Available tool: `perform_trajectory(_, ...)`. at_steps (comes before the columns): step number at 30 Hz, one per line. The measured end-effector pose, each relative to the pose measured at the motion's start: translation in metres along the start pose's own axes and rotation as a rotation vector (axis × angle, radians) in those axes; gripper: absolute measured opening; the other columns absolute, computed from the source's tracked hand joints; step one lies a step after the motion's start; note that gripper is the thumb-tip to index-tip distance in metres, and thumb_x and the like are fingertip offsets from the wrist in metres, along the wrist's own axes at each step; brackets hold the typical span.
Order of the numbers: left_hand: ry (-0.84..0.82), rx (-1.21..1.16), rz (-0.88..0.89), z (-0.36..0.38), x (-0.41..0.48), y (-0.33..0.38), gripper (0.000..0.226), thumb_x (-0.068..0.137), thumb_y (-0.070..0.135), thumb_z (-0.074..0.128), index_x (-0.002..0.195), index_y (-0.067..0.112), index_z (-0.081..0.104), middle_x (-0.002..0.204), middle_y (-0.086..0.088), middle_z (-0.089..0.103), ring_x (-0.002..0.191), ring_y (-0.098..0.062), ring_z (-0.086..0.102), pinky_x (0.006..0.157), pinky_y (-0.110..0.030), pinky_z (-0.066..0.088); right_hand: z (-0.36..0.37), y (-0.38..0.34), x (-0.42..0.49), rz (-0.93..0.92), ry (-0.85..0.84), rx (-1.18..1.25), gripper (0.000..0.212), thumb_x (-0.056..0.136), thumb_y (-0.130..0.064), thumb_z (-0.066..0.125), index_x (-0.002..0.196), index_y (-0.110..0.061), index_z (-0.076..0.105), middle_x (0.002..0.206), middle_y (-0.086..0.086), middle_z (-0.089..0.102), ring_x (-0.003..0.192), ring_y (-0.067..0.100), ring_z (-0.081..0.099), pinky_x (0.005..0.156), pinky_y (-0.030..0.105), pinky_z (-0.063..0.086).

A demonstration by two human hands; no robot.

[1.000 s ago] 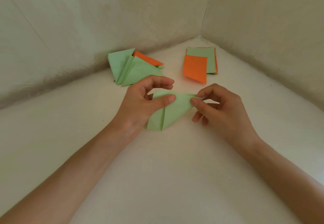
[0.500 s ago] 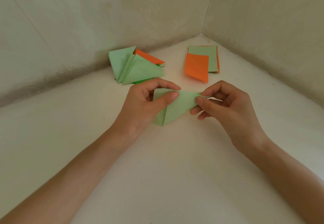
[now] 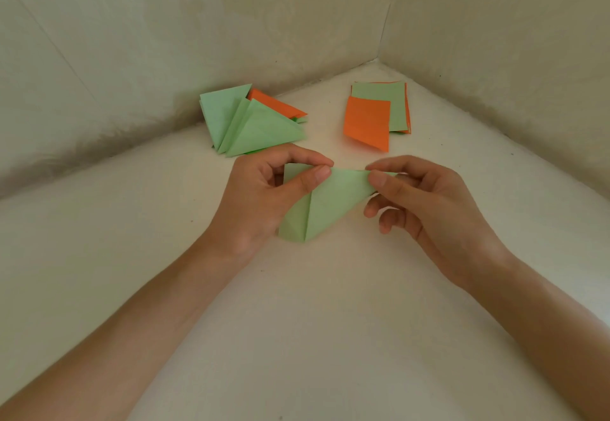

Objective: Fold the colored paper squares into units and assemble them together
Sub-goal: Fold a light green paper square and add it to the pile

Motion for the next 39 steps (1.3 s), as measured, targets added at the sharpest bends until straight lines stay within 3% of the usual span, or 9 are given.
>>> perform_trajectory(3,0.003,0.007,0.004,0.0,0.0,-0.001,0.007,0.073,0.015,0.068,0.08,0.018,0.069,0.073,0.016,0.068,0.07,0.004,0.059,0.067,-0.011,0.045,0.0,0.003,0.0,0.028,-0.008,-0.003,0.022,0.067,-0.017,0.065,0.083,-0.001,0.065,0.068,0.01,0.065,0.055,0.015,0.062,0.046,0.021,0.047)
perform_trajectory(9,0.02,0.016,0.03,-0.001,0.001,0.0,0.008,0.072,0.015,0.068,0.08,0.017,0.069,0.074,0.015,0.07,0.073,0.003,0.061,0.068,-0.012,0.046,-0.002,-0.001,0.0,-0.026,0.039,-0.009,0.019,0.068,-0.013,0.065,0.083,-0.001,0.067,0.067,0.011,0.069,0.058,0.016,0.067,0.05,0.021,0.051)
perform_trajectory(13,0.005,0.066,0.064,-0.001,0.001,0.002,0.016,0.078,0.004,0.069,0.081,0.019,0.069,0.073,0.017,0.07,0.073,0.005,0.061,0.068,-0.01,0.044,-0.003,-0.001,0.0,-0.025,0.059,-0.034,0.011,0.073,-0.007,0.065,0.083,-0.001,0.067,0.065,0.009,0.07,0.057,0.016,0.068,0.049,0.02,0.052)
perform_trajectory(19,0.007,0.103,0.06,-0.003,0.002,0.002,0.019,0.079,0.001,0.069,0.081,0.019,0.069,0.072,0.018,0.069,0.071,0.006,0.06,0.066,-0.007,0.042,-0.004,-0.004,-0.001,-0.003,0.063,-0.097,0.015,0.065,-0.016,0.067,0.077,-0.008,0.071,0.069,0.006,0.072,0.057,0.018,0.069,0.046,0.021,0.052)
perform_trajectory(23,0.043,0.134,0.03,-0.008,0.005,-0.001,0.018,0.078,0.004,0.07,0.081,0.021,0.07,0.067,0.02,0.069,0.066,0.008,0.059,0.064,-0.007,0.041,-0.004,-0.002,0.0,0.018,0.026,-0.137,0.008,0.08,-0.011,0.063,0.08,-0.011,0.071,0.071,0.004,0.072,0.059,0.016,0.069,0.046,0.02,0.051)
perform_trajectory(26,0.038,0.157,0.003,-0.008,0.005,-0.001,0.02,0.079,0.001,0.069,0.083,0.021,0.069,0.06,0.021,0.065,0.059,0.009,0.056,0.059,-0.004,0.038,-0.007,-0.004,0.002,-0.075,0.062,-0.391,0.015,0.087,-0.013,0.062,0.075,-0.015,0.07,0.069,-0.001,0.072,0.056,0.008,0.063,0.047,0.018,0.045)
perform_trajectory(30,0.011,0.313,-0.002,-0.007,0.004,-0.004,0.014,0.081,0.006,0.07,0.081,0.02,0.069,0.057,0.026,0.061,0.055,0.012,0.052,0.058,-0.002,0.033,-0.017,-0.003,0.004,-0.141,0.166,-0.742,0.018,0.082,-0.032,0.069,0.068,-0.022,0.066,0.069,-0.01,0.06,0.058,-0.007,0.046,0.052,0.009,0.032)
perform_trajectory(35,-0.034,0.492,-0.021,-0.006,0.003,-0.009,0.005,0.084,0.008,0.068,0.085,0.012,0.071,0.048,0.029,0.052,0.051,0.016,0.047,0.055,-0.001,0.031,-0.01,0.003,0.007,-0.161,0.064,-0.862,0.021,0.088,-0.021,0.063,0.068,-0.014,0.067,0.066,-0.013,0.054,0.068,-0.013,0.045,0.061,0.005,0.033)
perform_trajectory(39,0.015,0.646,0.081,-0.01,0.003,-0.011,0.003,0.084,0.016,0.069,0.085,0.019,0.071,0.081,0.02,0.064,0.078,0.007,0.055,0.068,-0.004,0.034,-0.007,0.003,0.007,-0.186,0.067,-0.883,0.023,0.088,-0.02,0.062,0.067,-0.009,0.067,0.065,-0.011,0.053,0.069,-0.011,0.044,0.064,0.005,0.033)
Point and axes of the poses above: each hand's wrist, its own x-axis towards the middle knuckle, its own z-axis out of the palm, y = z × x, the point moved 6 cm from there along x, towards the middle knuckle
